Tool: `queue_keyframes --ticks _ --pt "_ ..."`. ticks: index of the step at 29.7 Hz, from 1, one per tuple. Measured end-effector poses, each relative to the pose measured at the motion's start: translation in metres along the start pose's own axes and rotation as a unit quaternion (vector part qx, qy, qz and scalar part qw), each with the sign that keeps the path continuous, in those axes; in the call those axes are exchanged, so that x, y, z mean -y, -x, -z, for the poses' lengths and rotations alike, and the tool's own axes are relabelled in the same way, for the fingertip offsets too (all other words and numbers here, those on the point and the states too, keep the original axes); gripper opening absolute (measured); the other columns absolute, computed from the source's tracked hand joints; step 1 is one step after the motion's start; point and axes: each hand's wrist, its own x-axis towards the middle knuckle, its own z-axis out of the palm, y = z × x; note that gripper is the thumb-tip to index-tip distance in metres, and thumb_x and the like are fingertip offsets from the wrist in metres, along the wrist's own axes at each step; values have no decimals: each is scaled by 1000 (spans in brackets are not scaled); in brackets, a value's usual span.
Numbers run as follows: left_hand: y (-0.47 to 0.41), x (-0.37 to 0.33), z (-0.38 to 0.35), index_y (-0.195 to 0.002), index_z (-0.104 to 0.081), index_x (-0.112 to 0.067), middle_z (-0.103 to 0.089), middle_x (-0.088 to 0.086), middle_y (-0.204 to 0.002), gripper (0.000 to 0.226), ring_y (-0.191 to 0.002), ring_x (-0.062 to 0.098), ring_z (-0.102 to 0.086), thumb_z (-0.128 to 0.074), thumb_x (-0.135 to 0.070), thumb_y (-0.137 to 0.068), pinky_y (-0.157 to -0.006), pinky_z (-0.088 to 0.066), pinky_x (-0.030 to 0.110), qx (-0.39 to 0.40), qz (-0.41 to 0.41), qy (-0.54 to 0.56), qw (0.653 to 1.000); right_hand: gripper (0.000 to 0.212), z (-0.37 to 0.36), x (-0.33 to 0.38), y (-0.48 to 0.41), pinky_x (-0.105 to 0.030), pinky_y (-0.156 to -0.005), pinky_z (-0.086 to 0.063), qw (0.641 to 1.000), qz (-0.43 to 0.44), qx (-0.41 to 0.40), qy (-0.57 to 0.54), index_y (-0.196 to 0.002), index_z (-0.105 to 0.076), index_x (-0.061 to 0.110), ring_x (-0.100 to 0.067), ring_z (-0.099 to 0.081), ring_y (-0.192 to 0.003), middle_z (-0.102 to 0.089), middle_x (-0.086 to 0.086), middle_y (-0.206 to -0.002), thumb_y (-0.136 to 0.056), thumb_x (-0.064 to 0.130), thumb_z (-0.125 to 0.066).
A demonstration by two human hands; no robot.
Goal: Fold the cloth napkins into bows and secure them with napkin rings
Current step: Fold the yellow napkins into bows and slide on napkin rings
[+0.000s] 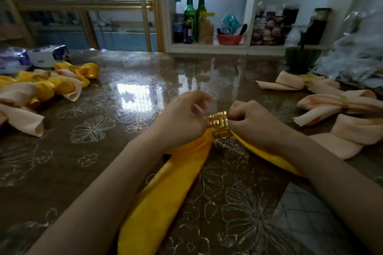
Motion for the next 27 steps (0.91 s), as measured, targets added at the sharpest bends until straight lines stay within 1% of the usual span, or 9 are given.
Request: queue_keyframes --ticks 2,3,5,8,12,14,20,24,27 --pt "2 -6 1 -127 -51 -26 -54 -13 -108 50 -101 2 -52 -62 -35 -79 -84 -42 13 38 -10 29 999 21 -3 0 -1 -18 -66 -34 1000 5 -19 5 -79 -73 7 -5 -47 -73 -57 -11 -87 -90 18 -59" --pt "3 -8 -1 -129 -50 -28 -53 -15 -108 52 -102 3 -51 -66 -36 -80 -84 -42 14 66 -18 -5 998 21 -4 -1 -2 -18 -65 -35 1000 6 -24 3 -81 -73 4 -5 -46 -72 -56 -11 -87 -90 17 -58" --pt "3 -9 -8 -128 -50 -30 -55 -14 -107 52 -103 7 -51 -69 -37 -80 -90 -43 26 90 -34 -90 991 21 -4 -4 -2 -19 -64 -36 1000 4 -29 -2 -86 -72 1 -7 -45 -74 -53 -12 -87 -91 14 -56" --pt "1 -7 -10 -124 -53 -28 -61 -8 -111 49 -102 12 -54 -70 -37 -79 -93 -44 36 49 -21 -123 991 20 -4 -5 -3 -20 -67 -38 999 9 -22 -21 -90 -72 3 -11 -46 -78 -52 -14 -90 -93 13 -55" --pt "0 -5 -6 -127 -51 -29 -60 -9 -116 55 -108 15 -54 -72 -36 -77 -98 -40 44 19 -8 -133 991 14 4 0 -3 -1 -58 -37 999 14 1 -49 -86 -70 23 9 -49 -70 -52 1 -86 -91 21 -57" --pt "1 -8 -6 -127 -50 -29 -60 -10 -116 54 -108 14 -54 -72 -36 -78 -99 -40 43 19 -7 -133 991 14 7 -1 -2 2 -59 -36 999 15 10 -46 -83 -66 31 14 -48 -69 -52 5 -86 -91 24 -57" --pt "1 5 2 -124 -52 -26 -60 -6 -115 51 -105 16 -54 -73 -34 -78 -89 -44 31 7 18 -174 984 10 19 -10 -1 -24 -72 -45 997 -4 -67 -45 -84 -68 25 -9 -53 -84 -54 1 -91 -88 30 -60" --pt "0 10 2 -124 -55 -23 -59 -4 -115 52 -106 17 -54 -74 -32 -77 -89 -42 31 -37 -8 -138 990 15 13 -5 -2 -15 -65 -47 994 -13 -65 -88 -90 -62 27 1 -57 -76 -61 2 -92 -89 39 -53" --pt "-1 10 -4 -130 -53 -24 -58 -4 -123 56 -113 20 -52 -73 -34 -78 -99 -39 42 -66 -50 -138 987 24 7 -1 -2 -21 -66 -48 983 -86 -44 -158 -91 -60 27 -8 -61 -80 -65 2 -92 -85 49 -51"
